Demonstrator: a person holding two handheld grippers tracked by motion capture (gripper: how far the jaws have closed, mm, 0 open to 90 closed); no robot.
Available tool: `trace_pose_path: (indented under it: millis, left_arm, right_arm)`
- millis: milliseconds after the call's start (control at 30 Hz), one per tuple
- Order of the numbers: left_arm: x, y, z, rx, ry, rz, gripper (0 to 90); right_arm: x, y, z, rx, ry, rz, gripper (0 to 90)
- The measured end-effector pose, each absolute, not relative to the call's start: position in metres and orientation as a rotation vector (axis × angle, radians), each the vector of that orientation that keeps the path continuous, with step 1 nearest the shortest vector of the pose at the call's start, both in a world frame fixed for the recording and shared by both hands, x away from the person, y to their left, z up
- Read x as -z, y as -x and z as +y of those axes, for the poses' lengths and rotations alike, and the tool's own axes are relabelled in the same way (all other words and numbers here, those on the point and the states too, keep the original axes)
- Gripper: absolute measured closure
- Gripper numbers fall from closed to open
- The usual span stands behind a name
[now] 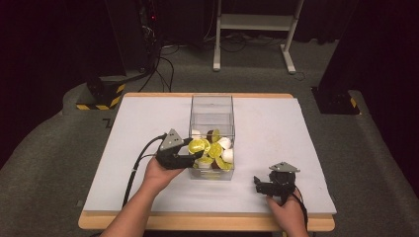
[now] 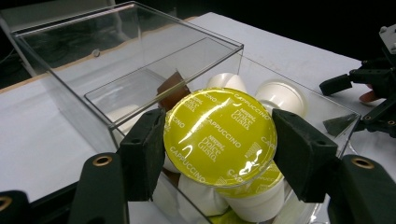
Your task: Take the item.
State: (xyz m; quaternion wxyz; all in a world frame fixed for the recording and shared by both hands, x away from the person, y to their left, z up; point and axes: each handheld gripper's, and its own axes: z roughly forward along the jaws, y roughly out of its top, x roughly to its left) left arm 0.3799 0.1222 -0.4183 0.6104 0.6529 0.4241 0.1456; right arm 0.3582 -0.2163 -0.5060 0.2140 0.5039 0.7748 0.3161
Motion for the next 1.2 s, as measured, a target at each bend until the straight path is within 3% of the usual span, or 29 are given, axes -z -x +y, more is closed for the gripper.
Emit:
trace_pose_path:
  millis: [1200]
  left_arm:
    - [0.424, -0.376, 0.185, -0.437, -1.441, 1.066, 37.9]
  right_arm:
    - [0.506, -0.358, -0.216, -0.878, -1.399, 2.15, 8.2]
